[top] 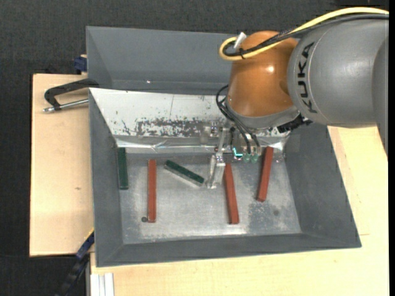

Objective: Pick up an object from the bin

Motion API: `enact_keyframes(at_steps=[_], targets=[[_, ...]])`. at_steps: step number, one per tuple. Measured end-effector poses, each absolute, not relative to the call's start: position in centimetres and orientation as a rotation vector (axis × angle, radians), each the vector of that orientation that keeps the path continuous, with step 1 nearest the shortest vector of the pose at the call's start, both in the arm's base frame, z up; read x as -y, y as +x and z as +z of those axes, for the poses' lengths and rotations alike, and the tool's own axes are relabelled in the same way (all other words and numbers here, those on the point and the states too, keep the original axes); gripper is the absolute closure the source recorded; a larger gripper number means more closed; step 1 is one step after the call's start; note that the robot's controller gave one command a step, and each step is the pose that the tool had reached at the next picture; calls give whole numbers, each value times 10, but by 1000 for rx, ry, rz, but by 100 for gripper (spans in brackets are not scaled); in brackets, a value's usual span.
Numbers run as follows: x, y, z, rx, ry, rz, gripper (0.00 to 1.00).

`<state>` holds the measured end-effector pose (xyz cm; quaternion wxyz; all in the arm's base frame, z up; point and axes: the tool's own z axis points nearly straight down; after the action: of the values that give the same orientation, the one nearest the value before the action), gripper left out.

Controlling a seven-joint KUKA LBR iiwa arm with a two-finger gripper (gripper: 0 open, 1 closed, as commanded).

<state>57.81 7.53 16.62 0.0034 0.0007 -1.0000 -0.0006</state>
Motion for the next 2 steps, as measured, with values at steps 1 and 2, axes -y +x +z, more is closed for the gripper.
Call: enact_keyframes(at_steps=[1,2], targets=[[-75,580,171,3143,0,-3,0],[-85,583,131,3152,-7,-4,0]])
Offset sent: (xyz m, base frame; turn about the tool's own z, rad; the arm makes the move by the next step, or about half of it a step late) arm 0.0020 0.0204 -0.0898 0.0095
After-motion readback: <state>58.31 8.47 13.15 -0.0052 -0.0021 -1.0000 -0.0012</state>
